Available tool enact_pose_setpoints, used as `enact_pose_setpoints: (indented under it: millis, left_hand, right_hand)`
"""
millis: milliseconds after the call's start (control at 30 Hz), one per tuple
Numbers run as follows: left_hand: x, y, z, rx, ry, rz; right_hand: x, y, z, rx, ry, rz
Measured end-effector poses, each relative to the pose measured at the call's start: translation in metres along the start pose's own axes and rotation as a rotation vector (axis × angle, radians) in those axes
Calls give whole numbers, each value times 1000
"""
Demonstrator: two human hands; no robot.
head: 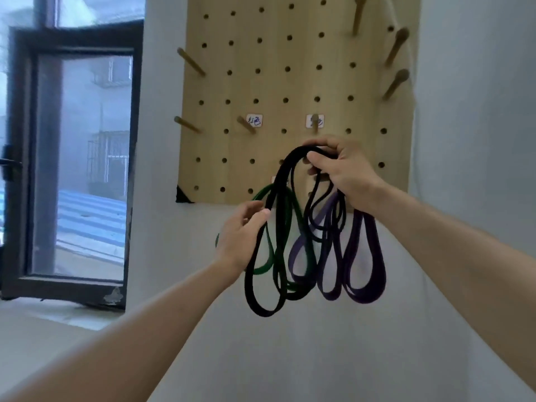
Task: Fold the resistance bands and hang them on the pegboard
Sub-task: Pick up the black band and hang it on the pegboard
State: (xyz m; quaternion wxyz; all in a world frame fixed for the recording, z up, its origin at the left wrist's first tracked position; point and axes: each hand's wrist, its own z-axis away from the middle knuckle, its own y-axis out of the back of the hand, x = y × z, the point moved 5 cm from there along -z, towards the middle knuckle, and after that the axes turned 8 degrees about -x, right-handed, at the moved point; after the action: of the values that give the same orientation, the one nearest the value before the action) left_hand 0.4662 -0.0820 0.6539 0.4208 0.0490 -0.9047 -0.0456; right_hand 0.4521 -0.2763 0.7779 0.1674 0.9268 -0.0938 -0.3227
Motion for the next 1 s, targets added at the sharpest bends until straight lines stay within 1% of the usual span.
enact_pose_setpoints:
  millis: [33, 100, 200, 233, 267, 333, 433, 567, 633, 733, 800, 1000]
  left_hand:
    - [6, 0, -13, 22, -32, -51]
    - [15, -1, -37, -1, -88, -274]
    - [14, -7, -57, -178, -110, -714]
    - [12, -9, -60, -223, -117, -816]
    - [10, -10, -62, -251, -122, -883]
    - [9, -11, -62, -259, -147, -943]
    - [4, -9, -60, -257, -172, -937]
    - [-4, -9, -61, -273, -164, -762]
    - [-5, -10, -61, -286, -164, -705]
    - [-6, -9, -61, -304, -160, -608]
    - [-6, -8, -63, -321, -150, -588]
    - [-11, -4, -70, -330, -107, -559]
  right_hand:
    - [-6, 9, -9, 22, 11, 10]
    - [-16, 27, -25, 75, 21, 27]
    - [-25, 50, -42, 167, 44, 69]
    - [-26, 56, -46, 196, 53, 81]
    - [-26, 62, -50, 220, 63, 100]
    - [-26, 70, -58, 233, 91, 146]
    - [-25, 73, -67, 190, 121, 158]
    - [-31, 67, -86, 85, 121, 179]
    - [-34, 65, -98, 67, 113, 173]
    - [-36, 63, -116, 96, 110, 223]
    - [-27, 62, -128, 110, 80, 231]
    - [24, 69, -137, 219, -53, 166]
